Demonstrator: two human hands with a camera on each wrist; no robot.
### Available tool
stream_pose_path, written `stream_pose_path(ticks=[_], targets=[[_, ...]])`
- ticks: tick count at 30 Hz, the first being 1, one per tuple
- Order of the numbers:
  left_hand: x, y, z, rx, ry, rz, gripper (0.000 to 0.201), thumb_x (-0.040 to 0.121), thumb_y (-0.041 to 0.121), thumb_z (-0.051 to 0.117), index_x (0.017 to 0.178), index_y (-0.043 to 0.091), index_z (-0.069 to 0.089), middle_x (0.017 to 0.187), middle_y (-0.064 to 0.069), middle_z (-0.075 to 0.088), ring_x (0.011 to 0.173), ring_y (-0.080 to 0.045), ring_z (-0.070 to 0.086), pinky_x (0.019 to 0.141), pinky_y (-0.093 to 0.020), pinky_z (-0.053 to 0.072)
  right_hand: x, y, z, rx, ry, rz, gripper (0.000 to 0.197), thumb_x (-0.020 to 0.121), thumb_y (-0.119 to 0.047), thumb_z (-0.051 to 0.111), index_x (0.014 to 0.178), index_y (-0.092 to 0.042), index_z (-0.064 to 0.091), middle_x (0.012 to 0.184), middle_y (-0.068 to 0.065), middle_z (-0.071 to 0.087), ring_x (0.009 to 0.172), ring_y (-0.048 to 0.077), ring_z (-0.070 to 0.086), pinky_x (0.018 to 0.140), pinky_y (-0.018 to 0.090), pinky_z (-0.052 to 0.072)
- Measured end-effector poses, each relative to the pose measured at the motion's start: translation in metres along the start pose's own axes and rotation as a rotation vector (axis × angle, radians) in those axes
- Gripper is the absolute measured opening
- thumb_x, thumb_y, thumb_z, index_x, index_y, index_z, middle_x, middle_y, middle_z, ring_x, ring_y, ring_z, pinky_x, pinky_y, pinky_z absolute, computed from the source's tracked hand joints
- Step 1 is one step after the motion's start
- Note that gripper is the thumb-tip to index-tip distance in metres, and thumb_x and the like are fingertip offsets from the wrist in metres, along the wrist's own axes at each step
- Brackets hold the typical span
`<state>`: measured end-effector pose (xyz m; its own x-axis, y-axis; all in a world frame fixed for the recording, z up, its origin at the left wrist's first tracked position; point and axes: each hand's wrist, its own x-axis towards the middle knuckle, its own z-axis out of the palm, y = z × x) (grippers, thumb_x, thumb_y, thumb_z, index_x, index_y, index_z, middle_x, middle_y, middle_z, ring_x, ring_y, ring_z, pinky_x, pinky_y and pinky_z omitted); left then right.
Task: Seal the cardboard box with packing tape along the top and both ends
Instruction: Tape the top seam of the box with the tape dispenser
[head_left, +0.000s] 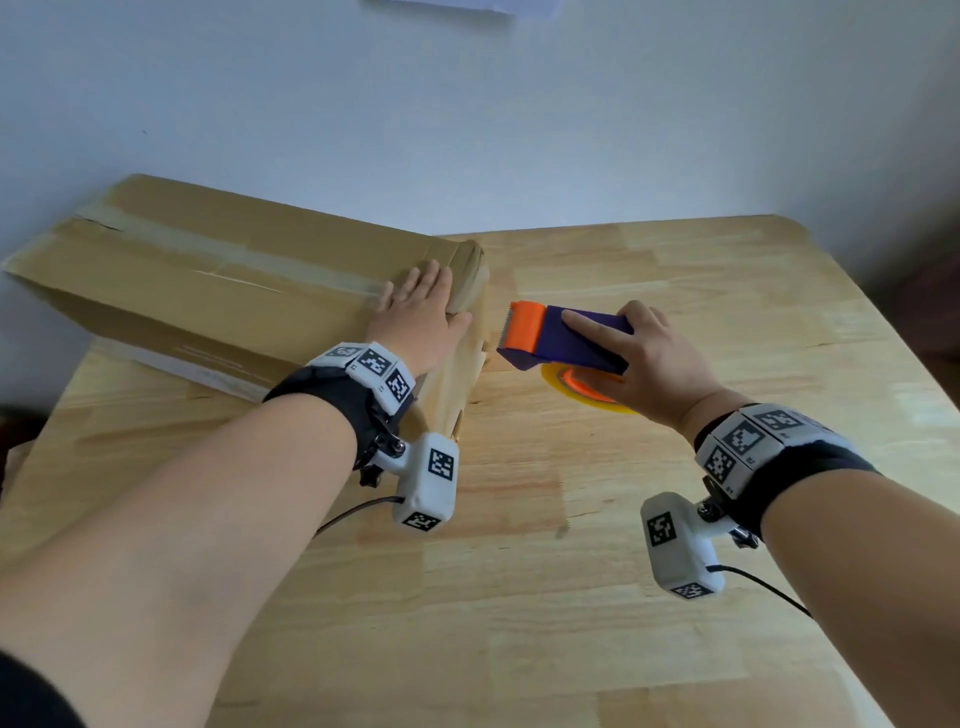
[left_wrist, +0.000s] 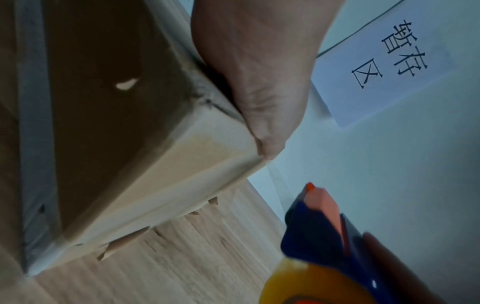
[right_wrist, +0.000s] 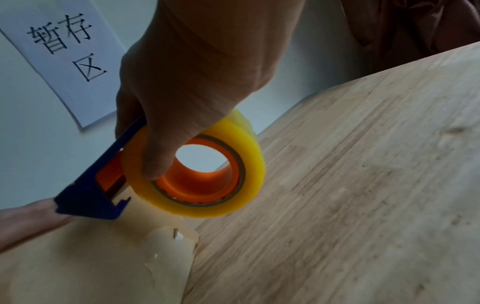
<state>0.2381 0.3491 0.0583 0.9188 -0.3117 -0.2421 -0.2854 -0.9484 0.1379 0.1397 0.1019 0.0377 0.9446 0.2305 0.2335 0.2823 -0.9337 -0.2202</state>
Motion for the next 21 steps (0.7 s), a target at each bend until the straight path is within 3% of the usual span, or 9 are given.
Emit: stream_pose_path(ticks=[3,7,10,12,16,19,21], targets=[[-0.001,0.001,-0.002,0.012,-0.04,0.012,0.061,0.1,0.043,0.016,0.151,0.017,-0.006,0.158,0.001,-0.012,0.146,-0.016,-0.007,0.117,-0.038,-0.005,-0.016,0.007,0.005,0.003,0.021,-0.027,0.058,0.081,-0.052,0.051,0.132,-0.024,0.054,0.085,0.016,0.05,0.072,0.034,0.052,0.06,0.037,0.049],[-0.004,0.001,-0.004,0.022,-0.061,0.003,0.06,0.1,0.043,0.014,0.151,0.017,-0.007,0.158,0.001,-0.013,0.146,-0.016,-0.008,0.118,-0.038,-0.005,-0.014,0.011,0.006,-0.027,-0.031,-0.054,0.063,0.077,-0.038,0.074,0.135,-0.025,0.053,0.088,0.017,0.05,0.076,0.035,0.053,0.06,0.038,0.049],[-0.003,0.0,-0.005,0.004,-0.074,0.002,0.061,0.101,0.043,0.016,0.15,0.017,-0.008,0.158,0.002,-0.015,0.146,-0.015,-0.009,0.118,-0.037,-0.005,0.006,-0.007,-0.001,-0.097,-0.227,0.048,0.063,0.085,-0.044,0.064,0.142,-0.036,0.039,0.103,0.012,0.047,0.095,0.032,0.049,0.072,0.039,0.049],[-0.003,0.0,-0.005,0.006,-0.08,0.003,0.061,0.101,0.043,0.016,0.15,0.018,-0.009,0.158,0.002,-0.015,0.146,-0.015,-0.01,0.118,-0.037,-0.005,0.021,-0.02,-0.003,-0.13,-0.34,0.098,0.059,0.089,-0.048,0.055,0.143,-0.044,0.032,0.104,0.006,0.041,0.102,0.027,0.044,0.08,0.04,0.048],[-0.003,0.001,-0.005,0.017,-0.087,0.001,0.062,0.101,0.043,0.017,0.15,0.017,-0.01,0.157,0.001,-0.016,0.146,-0.016,-0.01,0.117,-0.037,-0.006,0.047,-0.039,-0.013,-0.08,-0.415,0.142,0.044,0.087,-0.038,0.058,0.129,-0.048,0.047,0.093,0.001,0.041,0.089,0.022,0.042,0.071,0.034,0.045],[-0.003,0.0,-0.005,0.022,-0.087,0.009,0.062,0.101,0.042,0.017,0.15,0.017,-0.011,0.157,0.001,-0.016,0.146,-0.016,-0.01,0.117,-0.037,-0.006,0.061,-0.043,-0.018,-0.13,-0.476,0.16,0.031,0.083,-0.032,0.061,0.114,-0.037,0.059,0.092,0.002,0.052,0.09,0.024,0.051,0.065,0.033,0.046],[-0.004,0.0,-0.005,0.017,-0.084,0.01,0.061,0.1,0.04,0.017,0.15,0.017,-0.01,0.157,0.0,-0.016,0.146,-0.016,-0.01,0.117,-0.037,-0.006,0.056,-0.04,-0.013,-0.333,-0.576,0.124,0.024,0.083,-0.032,0.06,0.106,-0.028,0.064,0.094,0.002,0.056,0.092,0.024,0.056,0.065,0.032,0.046]])
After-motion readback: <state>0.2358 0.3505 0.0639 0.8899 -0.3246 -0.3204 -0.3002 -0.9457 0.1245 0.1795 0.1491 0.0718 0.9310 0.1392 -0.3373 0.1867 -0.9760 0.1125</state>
